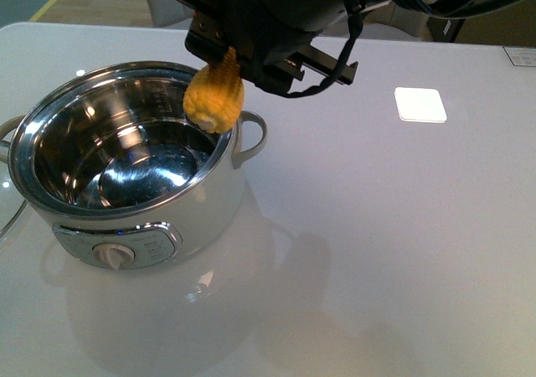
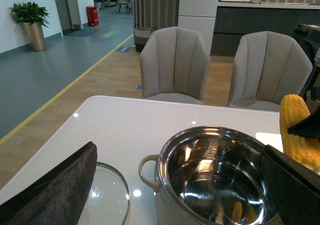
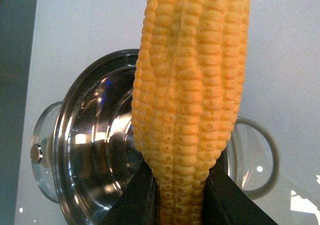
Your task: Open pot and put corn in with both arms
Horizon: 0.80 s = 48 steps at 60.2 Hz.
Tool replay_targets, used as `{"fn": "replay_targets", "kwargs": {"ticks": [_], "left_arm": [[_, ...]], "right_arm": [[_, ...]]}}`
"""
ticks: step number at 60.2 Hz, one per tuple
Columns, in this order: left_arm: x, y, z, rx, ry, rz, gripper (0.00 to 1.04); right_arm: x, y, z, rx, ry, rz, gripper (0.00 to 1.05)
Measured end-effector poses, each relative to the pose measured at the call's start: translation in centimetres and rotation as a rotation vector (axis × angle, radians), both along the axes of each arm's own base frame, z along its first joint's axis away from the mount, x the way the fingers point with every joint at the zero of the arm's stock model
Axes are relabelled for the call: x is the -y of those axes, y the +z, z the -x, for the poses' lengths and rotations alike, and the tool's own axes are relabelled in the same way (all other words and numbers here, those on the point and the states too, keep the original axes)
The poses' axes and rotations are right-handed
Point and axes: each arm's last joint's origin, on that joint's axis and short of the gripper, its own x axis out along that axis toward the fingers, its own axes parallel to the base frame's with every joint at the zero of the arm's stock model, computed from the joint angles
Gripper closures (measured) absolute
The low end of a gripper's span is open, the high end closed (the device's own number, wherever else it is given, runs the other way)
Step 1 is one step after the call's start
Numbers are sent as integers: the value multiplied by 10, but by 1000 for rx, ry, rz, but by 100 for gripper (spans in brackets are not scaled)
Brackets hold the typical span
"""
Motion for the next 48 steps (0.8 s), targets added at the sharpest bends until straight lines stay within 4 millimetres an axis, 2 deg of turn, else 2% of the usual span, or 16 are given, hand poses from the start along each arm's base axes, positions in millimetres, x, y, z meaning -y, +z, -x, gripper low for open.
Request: {"fn": "replay_targets", "kwargs": {"ticks": [11,19,27,48], "left_arm": [[0,0,0,0,0,0,7],[0,0,0,0,0,0,7],[0,0,0,0,0,0,7],[0,0,0,0,0,0,7]], "right_arm": [[-20,-2,7,-16,60,-15,90],[-36,-17,16,-60,119,-2,90],[-42,-25,21,-86,142,12,90],[-35,-31,20,-107,143,13,32]]}}
